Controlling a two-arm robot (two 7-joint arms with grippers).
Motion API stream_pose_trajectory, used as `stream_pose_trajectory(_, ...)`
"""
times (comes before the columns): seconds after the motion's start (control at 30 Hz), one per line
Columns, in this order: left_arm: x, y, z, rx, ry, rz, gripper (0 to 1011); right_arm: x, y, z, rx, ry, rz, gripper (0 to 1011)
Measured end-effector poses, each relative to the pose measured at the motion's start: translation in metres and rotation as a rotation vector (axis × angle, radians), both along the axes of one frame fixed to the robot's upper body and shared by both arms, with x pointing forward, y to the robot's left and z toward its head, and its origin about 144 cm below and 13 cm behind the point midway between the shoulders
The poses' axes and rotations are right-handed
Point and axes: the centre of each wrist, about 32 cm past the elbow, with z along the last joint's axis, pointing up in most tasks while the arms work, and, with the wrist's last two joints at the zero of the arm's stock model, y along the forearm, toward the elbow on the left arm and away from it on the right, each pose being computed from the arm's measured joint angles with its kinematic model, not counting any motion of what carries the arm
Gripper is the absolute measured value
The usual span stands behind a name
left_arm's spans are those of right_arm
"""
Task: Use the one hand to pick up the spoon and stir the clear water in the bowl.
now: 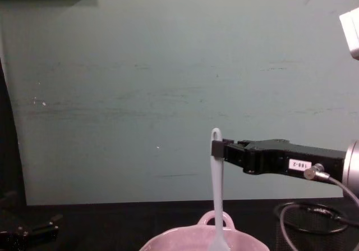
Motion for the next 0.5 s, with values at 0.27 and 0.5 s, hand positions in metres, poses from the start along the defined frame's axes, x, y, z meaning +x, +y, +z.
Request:
stream_pose_trajectory(0.27,0.000,0.000,0.000,0.000,0.000,0.000,1011,-0.013,0.018,0.002,0.013,0.006,0.065,109)
stream_pose_trajectory(0.5,0.000,0.000,0.000,0.000,0.000,0.000,1011,-0.011,0.036,0.002,0.026,0.007,0.112,109)
